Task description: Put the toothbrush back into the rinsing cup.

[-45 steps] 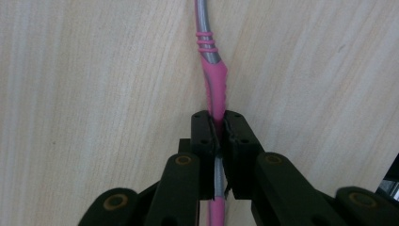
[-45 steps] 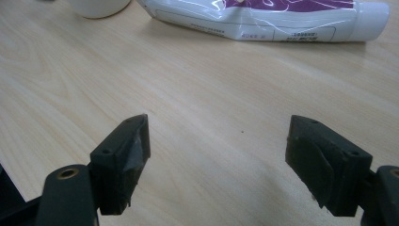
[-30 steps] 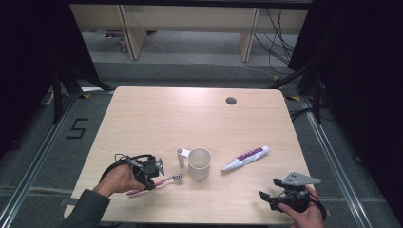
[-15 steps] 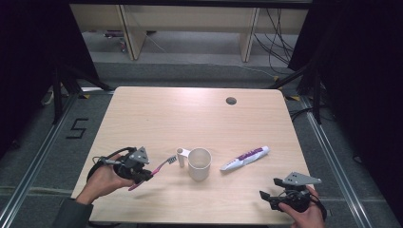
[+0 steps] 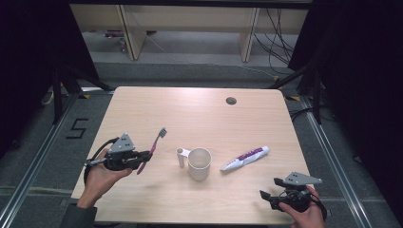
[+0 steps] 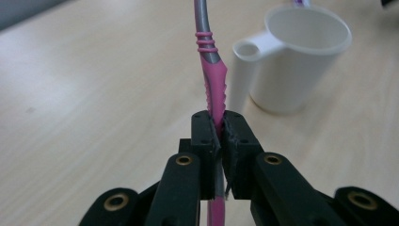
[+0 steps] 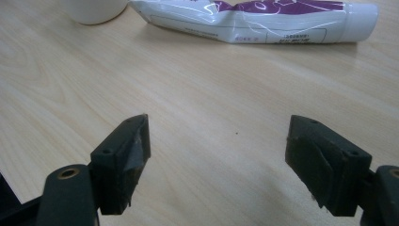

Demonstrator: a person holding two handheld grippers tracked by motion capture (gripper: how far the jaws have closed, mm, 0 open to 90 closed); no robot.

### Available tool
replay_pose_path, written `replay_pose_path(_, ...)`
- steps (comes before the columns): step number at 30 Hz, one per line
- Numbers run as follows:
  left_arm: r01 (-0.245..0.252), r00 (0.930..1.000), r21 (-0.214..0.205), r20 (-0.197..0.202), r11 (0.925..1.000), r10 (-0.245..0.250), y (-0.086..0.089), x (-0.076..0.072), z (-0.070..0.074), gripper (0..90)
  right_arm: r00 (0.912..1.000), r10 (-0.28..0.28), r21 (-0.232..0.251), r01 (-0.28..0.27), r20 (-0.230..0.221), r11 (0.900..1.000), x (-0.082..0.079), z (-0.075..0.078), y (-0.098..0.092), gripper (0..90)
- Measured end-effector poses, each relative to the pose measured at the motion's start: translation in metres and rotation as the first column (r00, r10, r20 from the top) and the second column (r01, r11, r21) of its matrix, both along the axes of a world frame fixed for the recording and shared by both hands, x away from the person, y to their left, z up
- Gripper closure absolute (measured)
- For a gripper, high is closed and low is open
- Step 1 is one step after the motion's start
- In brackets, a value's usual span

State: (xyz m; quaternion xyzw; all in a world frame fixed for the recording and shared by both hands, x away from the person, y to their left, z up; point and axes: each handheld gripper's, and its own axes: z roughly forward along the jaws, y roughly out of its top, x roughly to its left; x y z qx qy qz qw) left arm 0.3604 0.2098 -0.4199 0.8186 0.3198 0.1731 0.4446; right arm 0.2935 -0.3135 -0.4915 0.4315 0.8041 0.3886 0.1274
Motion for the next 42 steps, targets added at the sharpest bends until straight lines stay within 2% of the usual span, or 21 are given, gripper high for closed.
replay_pose_path(1,-0.001,1.0,-0.026,-0.007,0.9997,0.001,0.001,0.001,0.001,83.5,1.0,0.002,-0.002,-0.002,0.004,1.0,0.0,0.0,0.0,23.4)
replay_pose_path(2,-0.009,0.9999,-0.039,0.008,0.9992,0.01,0.001,0.001,0.001,83.5,0.9995,0.01,-0.024,-0.01,0.031,0.9997,0.002,0.0,-0.002,23.4)
replay_pose_path(3,-0.026,0.9994,-0.046,0.024,0.9986,0.027,0.001,0.001,0.002,83.5,0.9995,0.012,-0.02,-0.012,0.028,0.9997,0.002,0.0,-0.002,23.4)
replay_pose_path(8,-0.062,0.9965,-0.061,0.052,0.9962,0.066,-0.002,0.003,0.001,83.6,0.9996,0.01,-0.018,-0.01,0.028,0.9998,0.002,0.0,-0.002,23.4)
replay_pose_path(9,-0.05,0.9981,-0.071,0.033,0.9962,0.052,-0.002,0.004,0.001,83.6,0.9996,0.009,-0.019,-0.009,0.026,0.9998,0.002,0.0,-0.002,23.4)
replay_pose_path(11,-0.078,0.9943,-0.081,0.067,0.9937,0.083,-0.003,0.004,0.003,83.6,0.9996,0.009,-0.019,-0.008,0.026,0.9998,0.002,0.0,-0.003,23.4)
replay_pose_path(12,-0.063,0.9964,-0.093,0.052,0.9937,0.068,-0.004,0.006,0.003,83.6,0.9996,0.008,-0.02,-0.007,0.026,0.9998,0.002,0.0,-0.003,23.4)
replay_pose_path(13,-0.078,0.9934,-0.09,0.077,0.9928,0.085,-0.005,0.005,0.004,83.6,0.9996,0.008,-0.018,-0.008,0.026,0.9998,0.002,0.0,-0.003,23.5)
replay_pose_path(14,-0.077,0.994,-0.093,0.071,0.9927,0.084,-0.006,0.006,0.005,83.6,0.9996,0.007,-0.018,-0.007,0.028,0.9998,0.002,0.0,-0.003,23.4)
replay_pose_path(16,-0.092,0.9899,-0.113,0.097,0.9894,0.103,-0.008,0.007,0.007,83.6,0.9996,0.007,-0.019,-0.006,0.027,0.9998,0.002,0.0,-0.003,23.5)
replay_pose_path(17,-0.083,0.9914,-0.126,0.09,0.9886,0.094,-0.008,0.008,0.008,83.6,0.9996,0.007,-0.018,-0.007,0.026,0.9998,0.002,0.0,-0.003,23.5)
replay_pose_path(18,-0.096,0.9868,-0.147,0.115,0.9844,0.114,-0.01,0.009,0.009,83.6,0.9997,0.005,-0.017,-0.005,0.026,0.9998,0.002,0.0,-0.003,23.5)
replay_pose_path(20,-0.089,0.9873,-0.188,0.113,0.9782,0.112,-0.012,0.011,0.011,83.5,0.9997,0.006,-0.018,-0.006,0.026,0.9998,0.002,0.0,-0.003,23.5)
replay_pose_path(21,-0.095,0.9843,-0.187,0.129,0.9778,0.121,-0.012,0.012,0.011,83.5,0.9997,0.006,-0.018,-0.006,0.026,0.9998,0.002,0.0,-0.003,23.5)
replay_pose_path(22,-0.089,0.9858,-0.192,0.123,0.9774,0.114,-0.014,0.013,0.012,83.6,0.9996,0.004,-0.021,-0.003,0.029,0.9998,0.002,-0.001,-0.003,23.5)
replay_pose_path(23,-0.093,0.9846,-0.204,0.127,0.9746,0.12,-0.015,0.014,0.012,83.6,0.9998,-0.017,-0.001,0.017,0.001,0.9998,0.001,-0.001,-0.001,23.5)
replay_pose_path(24,-0.098,0.9824,-0.209,0.135,0.973,0.128,-0.016,0.014,0.013,83.6,0.9999,-0.017,-0.001,0.017,0.001,0.9999,0.001,0.0,-0.001,23.5)
replay_pose_path(25,-0.081,0.9852,-0.228,0.129,0.9702,0.113,-0.018,0.016,0.012,83.6,0.9999,-0.014,-0.003,0.014,0.005,0.9999,0.001,-0.001,-0.001,23.5)
replay_pose_path(26,-0.089,0.9828,-0.237,0.137,0.9674,0.124,-0.019,0.016,0.013,83.5,1.0,-0.005,0.003,0.005,0.003,1.0,0.001,0.0,-0.002,23.5)
replay_pose_path(30,-0.077,0.9847,-0.248,0.132,0.9656,0.113,-0.025,0.018,0.013,83.5,0.9999,-0.013,-0.003,0.013,0.005,0.9999,0.001,-0.001,-0.001,23.5)
replay_pose_path(42,-0.032,0.9866,-0.317,0.142,0.948,0.08,-0.045,0.02,0.015,83.5,0.9997,0.008,-0.022,-0.008,0.024,0.9997,0.002,0.0,-0.004,23.5)
